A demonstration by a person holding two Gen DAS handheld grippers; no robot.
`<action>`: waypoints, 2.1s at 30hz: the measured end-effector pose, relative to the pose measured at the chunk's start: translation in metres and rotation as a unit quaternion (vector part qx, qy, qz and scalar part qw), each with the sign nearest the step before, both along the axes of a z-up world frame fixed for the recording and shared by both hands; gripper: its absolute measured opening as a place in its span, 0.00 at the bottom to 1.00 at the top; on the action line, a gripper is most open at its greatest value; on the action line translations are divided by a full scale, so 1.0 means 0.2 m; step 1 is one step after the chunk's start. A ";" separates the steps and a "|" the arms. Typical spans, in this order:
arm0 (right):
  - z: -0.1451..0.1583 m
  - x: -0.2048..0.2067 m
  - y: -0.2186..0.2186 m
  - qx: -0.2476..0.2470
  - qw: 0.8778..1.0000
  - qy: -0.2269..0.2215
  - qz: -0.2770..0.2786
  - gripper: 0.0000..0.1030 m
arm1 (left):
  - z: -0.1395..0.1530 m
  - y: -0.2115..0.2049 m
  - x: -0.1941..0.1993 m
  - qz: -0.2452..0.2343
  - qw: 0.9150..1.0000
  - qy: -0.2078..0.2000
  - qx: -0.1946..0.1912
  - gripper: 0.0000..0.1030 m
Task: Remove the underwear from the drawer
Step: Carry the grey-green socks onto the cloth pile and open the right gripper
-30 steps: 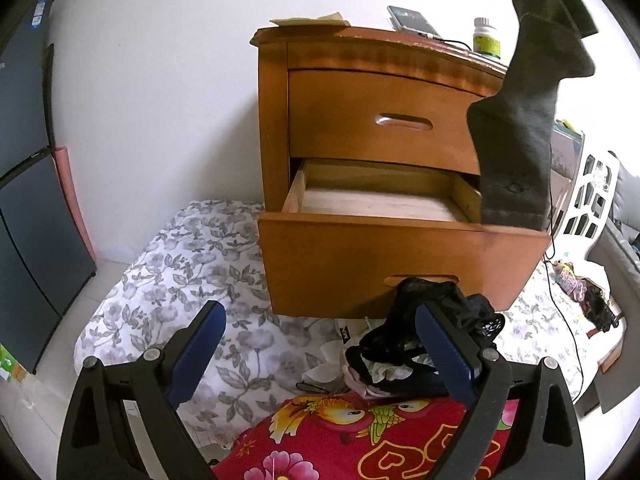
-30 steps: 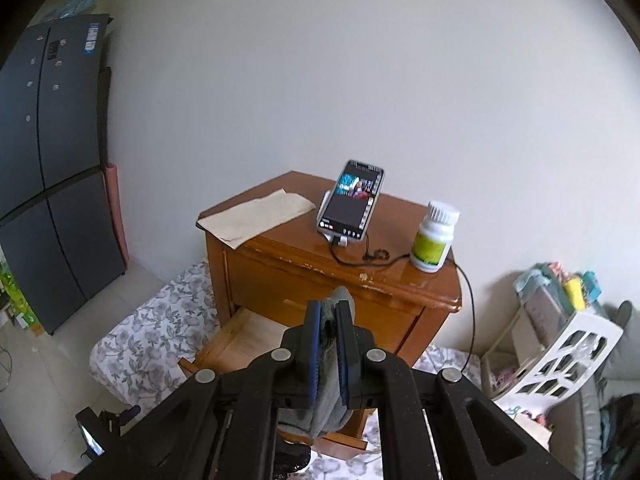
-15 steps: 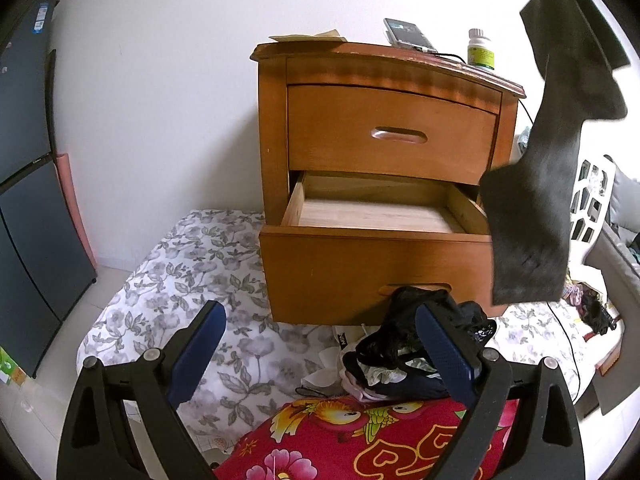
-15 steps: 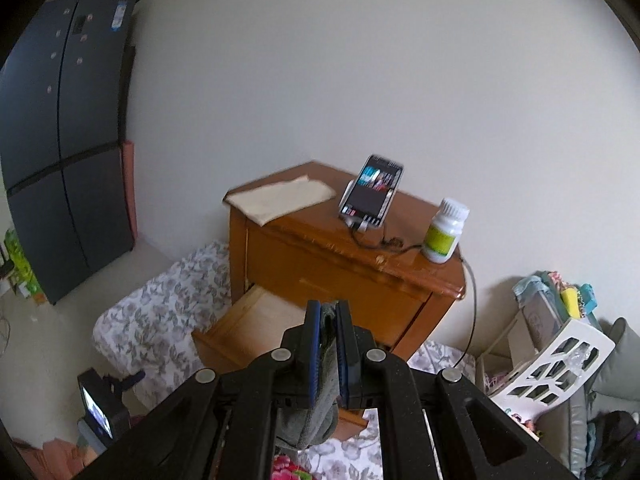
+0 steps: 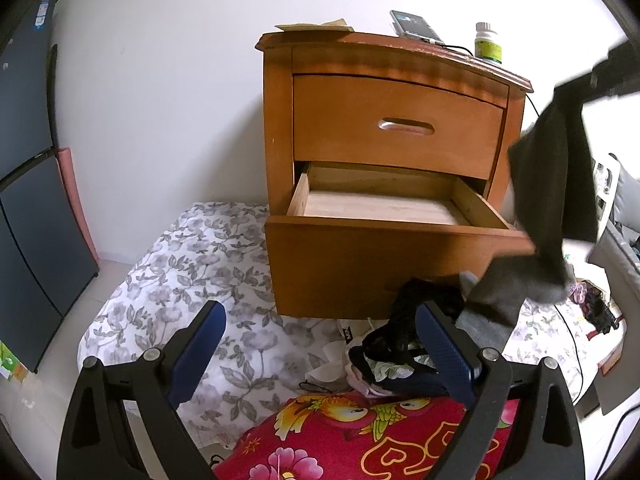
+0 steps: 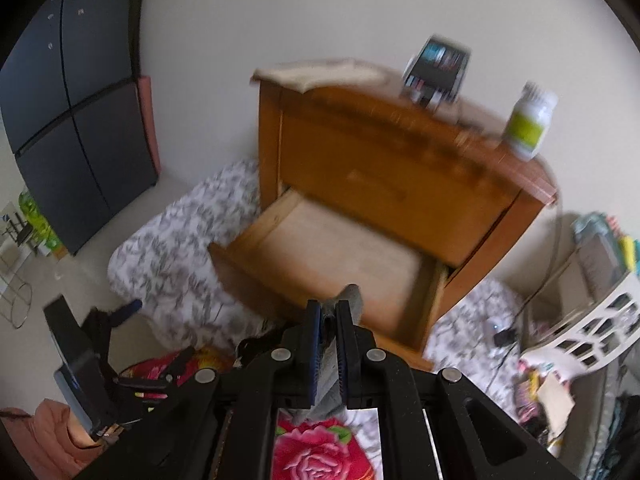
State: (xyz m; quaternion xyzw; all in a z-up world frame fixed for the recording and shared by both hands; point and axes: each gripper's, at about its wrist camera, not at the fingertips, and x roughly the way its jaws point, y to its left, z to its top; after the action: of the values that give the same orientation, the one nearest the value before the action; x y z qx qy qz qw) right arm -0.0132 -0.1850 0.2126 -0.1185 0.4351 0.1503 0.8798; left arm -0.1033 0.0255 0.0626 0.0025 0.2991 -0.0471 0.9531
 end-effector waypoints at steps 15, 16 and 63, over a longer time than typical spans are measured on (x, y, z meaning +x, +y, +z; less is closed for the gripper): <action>-0.55 0.10 0.14 0.010 0.995 0.099 0.010 0.08 | -0.04 0.02 0.03 0.006 1.000 0.015 -0.001 0.93; -0.59 0.11 0.14 0.010 0.995 0.103 0.006 0.08 | -0.05 0.02 0.03 0.006 1.000 0.016 -0.001 0.93; -1.01 -0.01 -0.20 0.102 0.974 0.068 -0.190 0.74 | -0.19 -0.08 0.26 -0.018 0.992 0.127 -0.006 0.93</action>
State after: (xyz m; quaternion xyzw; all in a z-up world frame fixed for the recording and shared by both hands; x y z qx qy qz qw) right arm -0.0159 -0.2248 0.0109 0.0678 0.4909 0.0317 0.8680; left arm -0.0511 0.0105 0.0256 -0.0042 0.4170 -0.0658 0.9065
